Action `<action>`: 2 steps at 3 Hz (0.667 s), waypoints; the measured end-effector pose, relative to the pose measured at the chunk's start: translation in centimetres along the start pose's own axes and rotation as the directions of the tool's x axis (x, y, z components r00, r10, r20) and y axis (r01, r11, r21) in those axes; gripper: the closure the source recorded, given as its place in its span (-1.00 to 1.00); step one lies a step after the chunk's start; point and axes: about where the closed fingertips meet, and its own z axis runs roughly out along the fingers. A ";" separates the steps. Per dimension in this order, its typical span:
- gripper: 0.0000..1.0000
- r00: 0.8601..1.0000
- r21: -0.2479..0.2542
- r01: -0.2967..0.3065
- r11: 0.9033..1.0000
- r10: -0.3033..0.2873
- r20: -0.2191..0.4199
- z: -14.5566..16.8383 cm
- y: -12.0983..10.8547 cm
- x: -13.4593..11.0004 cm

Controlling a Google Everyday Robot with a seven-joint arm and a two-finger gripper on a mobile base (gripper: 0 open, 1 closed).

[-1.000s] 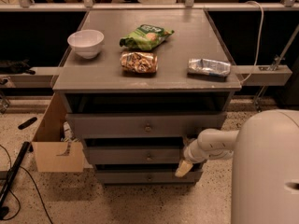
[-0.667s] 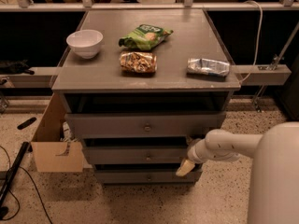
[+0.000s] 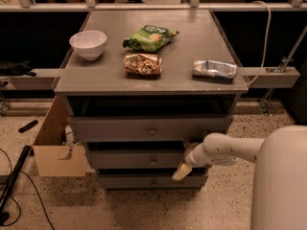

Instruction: Open middle drawer

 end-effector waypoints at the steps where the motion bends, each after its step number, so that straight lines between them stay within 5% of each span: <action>1: -0.63 1.000 0.000 0.000 1.000 0.000 0.000 0.0 0.0 0.0; 2: -0.01 1.000 0.000 0.000 1.000 0.000 0.000 0.0 0.0 0.0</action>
Offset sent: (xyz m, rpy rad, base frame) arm 0.0000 0.0000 0.0000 0.0000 0.0000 0.0000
